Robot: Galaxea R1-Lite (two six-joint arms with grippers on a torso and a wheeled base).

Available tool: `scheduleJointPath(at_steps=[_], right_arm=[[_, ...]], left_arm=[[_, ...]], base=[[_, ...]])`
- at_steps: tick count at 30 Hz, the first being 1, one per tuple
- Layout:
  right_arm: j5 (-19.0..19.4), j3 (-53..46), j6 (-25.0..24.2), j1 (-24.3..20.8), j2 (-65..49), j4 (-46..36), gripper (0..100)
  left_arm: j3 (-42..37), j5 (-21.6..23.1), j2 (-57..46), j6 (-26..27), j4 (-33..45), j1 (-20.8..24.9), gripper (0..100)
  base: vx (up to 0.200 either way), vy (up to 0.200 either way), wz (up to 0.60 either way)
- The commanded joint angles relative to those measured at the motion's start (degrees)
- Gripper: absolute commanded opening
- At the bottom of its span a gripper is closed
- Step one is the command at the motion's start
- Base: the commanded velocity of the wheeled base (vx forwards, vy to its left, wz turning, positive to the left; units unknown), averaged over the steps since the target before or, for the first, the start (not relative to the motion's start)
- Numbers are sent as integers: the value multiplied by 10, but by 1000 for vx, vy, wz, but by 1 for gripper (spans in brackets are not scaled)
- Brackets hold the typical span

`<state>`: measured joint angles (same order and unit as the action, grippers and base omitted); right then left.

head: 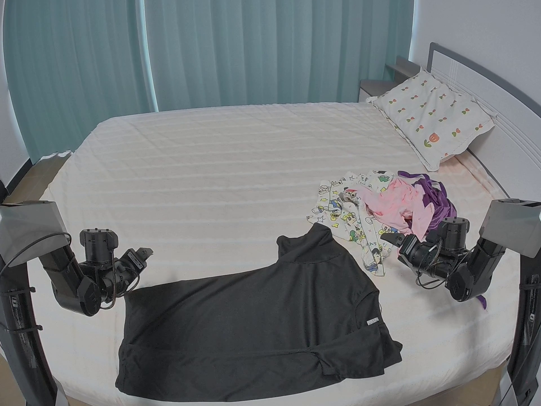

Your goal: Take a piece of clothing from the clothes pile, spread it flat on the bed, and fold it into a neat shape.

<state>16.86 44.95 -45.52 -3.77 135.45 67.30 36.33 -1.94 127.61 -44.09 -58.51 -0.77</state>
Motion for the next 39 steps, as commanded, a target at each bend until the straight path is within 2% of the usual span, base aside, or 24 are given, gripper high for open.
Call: scheduleJointPath(at_steps=[1, 3, 7, 9, 11, 14, 21, 30, 31, 39], right_arm=[[0, 0, 0, 0, 2, 0, 100], [0, 0, 1, -1, 3, 0, 100], [0, -4, 1, -3, 3, 0, 100], [0, -4, 1, -3, 3, 0, 100], [0, -4, 3, -3, 3, 0, 100], [0, -4, 4, -4, 7, 0, 100], [0, -4, 4, -4, 8, 0, 100], [-1, -4, 7, -8, 10, 0, 100], [-1, -4, 12, -12, 10, 0, 100], [0, 44, 25, -61, 8, -31, 100]], left_arm=[[1, 1, 4, 26, 2, -15, 100], [-2, 1, 22, 63, 1, -28, 100], [-3, 4, 41, 85, 0, -39, 100], [-7, 19, 43, 103, 2, -45, 100], [-37, 75, 40, 154, 0, -64, 100], [-42, 92, 48, 176, -3, -71, 100], [-45, 93, 67, 205, -3, -72, 100], [-38, 99, 74, 203, -6, -69, 100], [-31, 98, 77, 200, -10, -69, 0], [-25, 65, 84, 188, -16, -85, 0]], base=[[0, 0, 0], [0, 0, 0], [0, 0, 0], [0, 0, 0], [0, 0, 0], [0, 0, 0], [0, 0, 0], [0, 0, 0], [0, 0, 0], [0, 0, 0]])
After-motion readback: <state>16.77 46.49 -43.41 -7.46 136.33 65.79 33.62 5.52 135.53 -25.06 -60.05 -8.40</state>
